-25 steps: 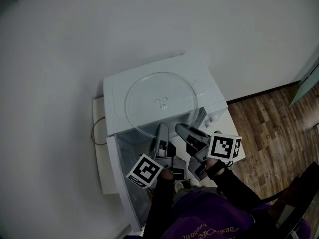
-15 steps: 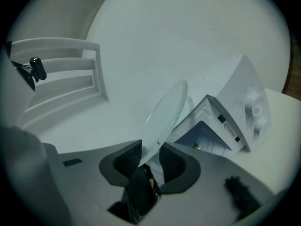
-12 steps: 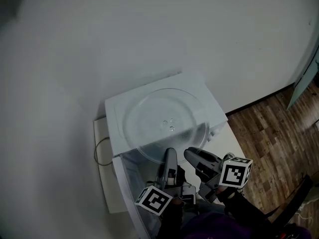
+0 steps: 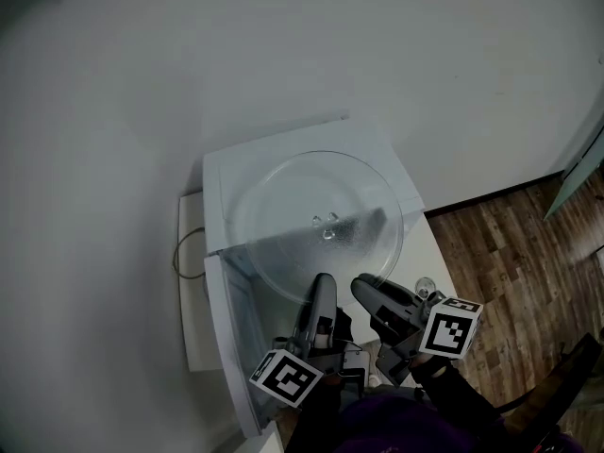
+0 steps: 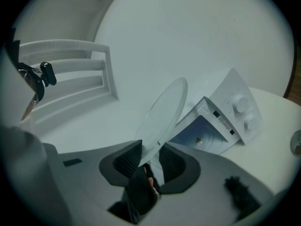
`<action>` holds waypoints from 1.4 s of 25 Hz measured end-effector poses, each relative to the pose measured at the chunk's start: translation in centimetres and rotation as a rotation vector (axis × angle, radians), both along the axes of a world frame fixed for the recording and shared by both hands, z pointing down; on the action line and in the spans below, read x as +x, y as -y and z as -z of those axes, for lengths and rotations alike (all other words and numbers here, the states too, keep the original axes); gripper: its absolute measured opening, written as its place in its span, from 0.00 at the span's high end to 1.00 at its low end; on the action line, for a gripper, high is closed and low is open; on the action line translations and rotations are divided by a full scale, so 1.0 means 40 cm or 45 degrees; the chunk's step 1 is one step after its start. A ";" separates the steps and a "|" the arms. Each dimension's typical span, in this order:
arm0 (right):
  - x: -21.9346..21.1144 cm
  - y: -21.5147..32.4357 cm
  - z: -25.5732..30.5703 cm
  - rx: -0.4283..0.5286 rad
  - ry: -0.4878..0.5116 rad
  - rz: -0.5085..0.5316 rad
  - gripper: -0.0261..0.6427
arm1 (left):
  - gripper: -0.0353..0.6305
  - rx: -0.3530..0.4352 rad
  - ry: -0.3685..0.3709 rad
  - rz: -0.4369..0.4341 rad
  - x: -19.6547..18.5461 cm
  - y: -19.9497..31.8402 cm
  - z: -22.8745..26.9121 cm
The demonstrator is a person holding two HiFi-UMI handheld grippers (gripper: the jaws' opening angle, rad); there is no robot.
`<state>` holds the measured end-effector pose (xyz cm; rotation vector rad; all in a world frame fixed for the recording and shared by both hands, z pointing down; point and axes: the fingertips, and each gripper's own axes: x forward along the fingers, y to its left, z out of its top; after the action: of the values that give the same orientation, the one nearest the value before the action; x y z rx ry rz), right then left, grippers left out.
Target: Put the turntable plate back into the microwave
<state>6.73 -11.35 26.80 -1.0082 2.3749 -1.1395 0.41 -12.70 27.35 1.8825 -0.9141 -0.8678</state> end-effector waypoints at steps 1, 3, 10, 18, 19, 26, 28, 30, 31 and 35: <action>0.005 -0.012 0.001 0.001 0.001 0.013 0.78 | 0.87 0.002 -0.005 0.011 0.005 -0.013 0.001; 0.016 -0.035 0.001 0.001 -0.005 0.039 0.78 | 0.87 0.000 -0.013 0.033 0.015 -0.040 -0.001; 0.038 -0.116 -0.022 -0.020 -0.031 0.114 0.78 | 0.88 -0.034 -0.017 0.096 0.037 -0.129 -0.024; 0.036 -0.186 -0.054 -0.040 -0.053 0.213 0.78 | 0.88 -0.041 -0.075 0.186 0.033 -0.210 -0.060; 0.035 -0.193 -0.059 -0.044 -0.055 0.221 0.78 | 0.88 -0.043 -0.080 0.198 0.031 -0.219 -0.065; 0.026 -0.233 -0.089 -0.081 -0.062 0.274 0.78 | 0.88 -0.079 -0.112 0.258 0.023 -0.267 -0.099; 0.023 -0.245 -0.100 -0.094 -0.065 0.286 0.78 | 0.88 -0.094 -0.118 0.269 0.020 -0.281 -0.111; 0.018 -0.256 -0.110 -0.102 -0.071 0.296 0.78 | 0.88 -0.106 -0.120 0.279 0.014 -0.294 -0.126; 0.016 -0.260 -0.115 -0.106 -0.073 0.301 0.78 | 0.88 -0.111 -0.122 0.283 0.012 -0.299 -0.133; 0.008 -0.275 -0.136 -0.125 -0.081 0.317 0.78 | 0.88 -0.120 -0.171 0.297 0.008 -0.315 -0.147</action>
<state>7.06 -0.35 32.25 -0.8058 2.5727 -1.3412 0.72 -0.11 33.23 1.6376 -1.0862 -1.0578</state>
